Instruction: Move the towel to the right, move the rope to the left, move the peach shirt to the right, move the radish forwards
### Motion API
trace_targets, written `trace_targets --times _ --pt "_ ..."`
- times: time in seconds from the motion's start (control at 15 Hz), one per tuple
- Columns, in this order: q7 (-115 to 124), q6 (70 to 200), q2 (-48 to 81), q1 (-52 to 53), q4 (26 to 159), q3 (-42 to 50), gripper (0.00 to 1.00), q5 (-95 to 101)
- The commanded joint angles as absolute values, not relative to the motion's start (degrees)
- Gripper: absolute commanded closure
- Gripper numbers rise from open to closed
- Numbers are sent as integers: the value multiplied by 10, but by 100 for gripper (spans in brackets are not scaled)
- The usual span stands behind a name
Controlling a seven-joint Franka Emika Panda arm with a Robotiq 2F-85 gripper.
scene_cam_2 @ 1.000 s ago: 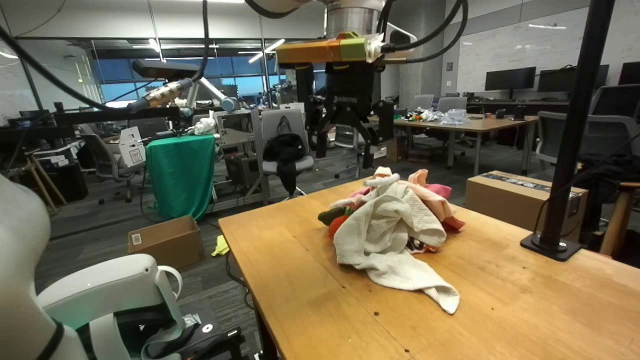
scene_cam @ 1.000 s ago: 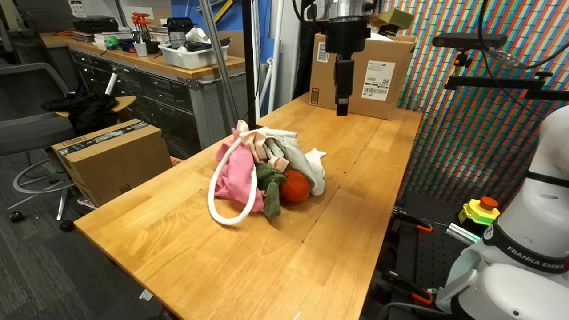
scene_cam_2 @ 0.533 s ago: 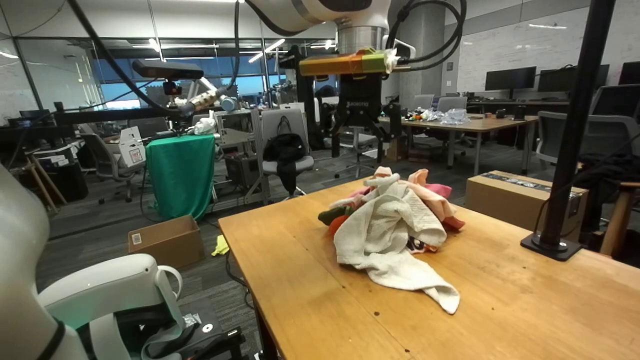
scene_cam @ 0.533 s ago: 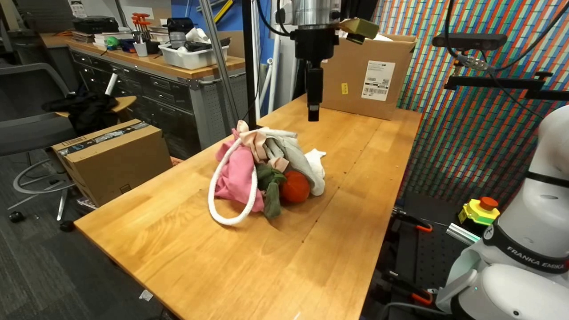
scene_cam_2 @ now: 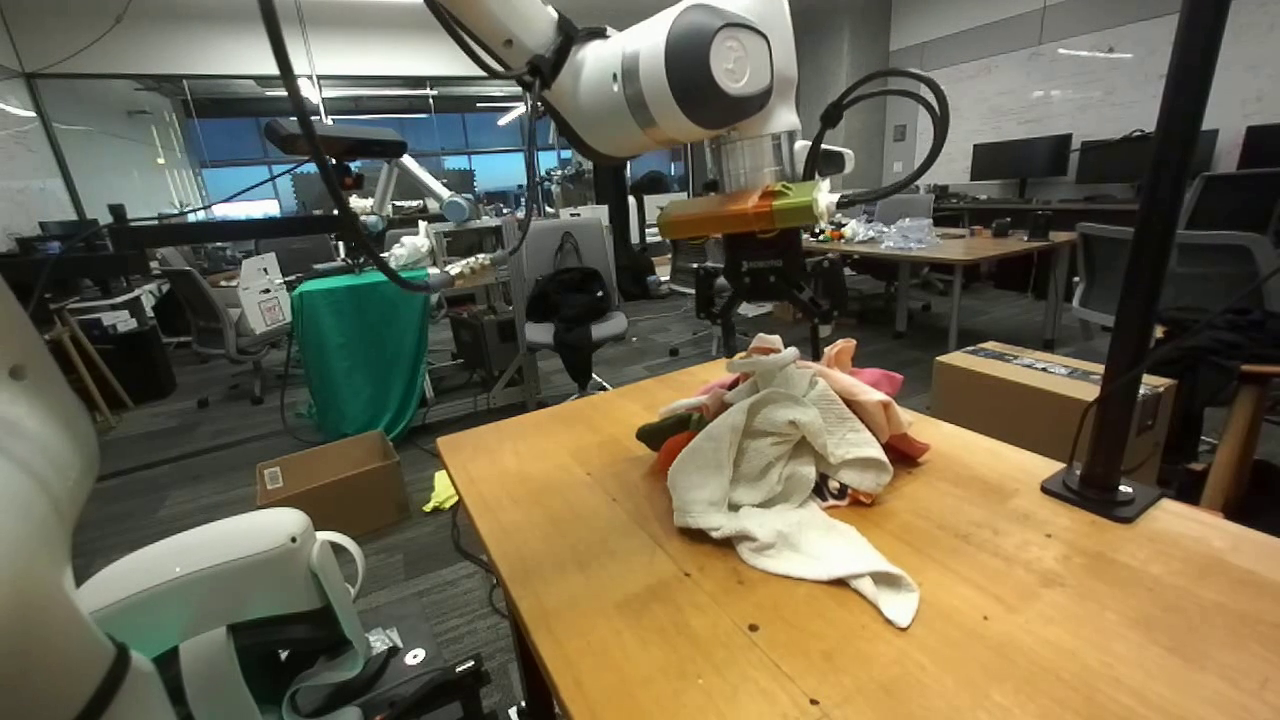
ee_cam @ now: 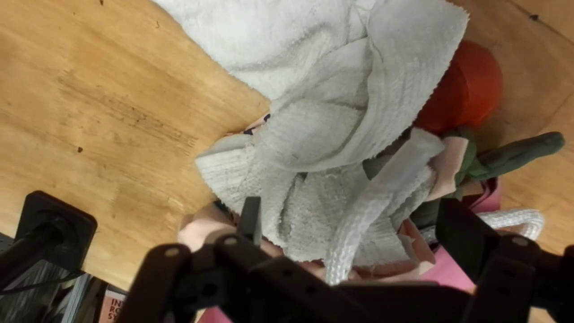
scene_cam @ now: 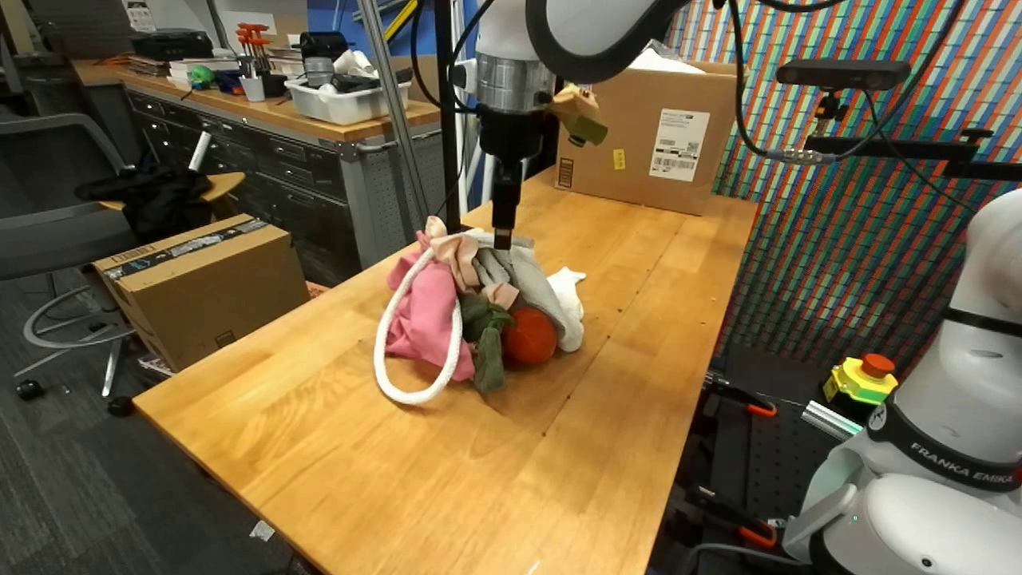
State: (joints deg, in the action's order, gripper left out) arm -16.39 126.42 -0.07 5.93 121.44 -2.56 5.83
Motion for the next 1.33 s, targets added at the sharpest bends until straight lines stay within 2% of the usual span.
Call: trace_targets --times 0.0,0.4,0.6,0.73,0.8,0.87,1.0,1.27 --pt "-121 1297 40 53 1186 -31 0 106" --pt "-104 1297 68 42 1159 -24 0 124" --pt "-104 1293 68 36 1149 -23 26 121" --pt "-104 1293 66 34 1147 -22 33 120" --pt "-105 1292 66 32 1145 -22 32 119" --pt "-111 1287 64 30 1144 -22 54 111" --pt "-117 1276 64 28 1141 -23 58 100" --pt "-140 1238 62 21 1137 -24 92 60"
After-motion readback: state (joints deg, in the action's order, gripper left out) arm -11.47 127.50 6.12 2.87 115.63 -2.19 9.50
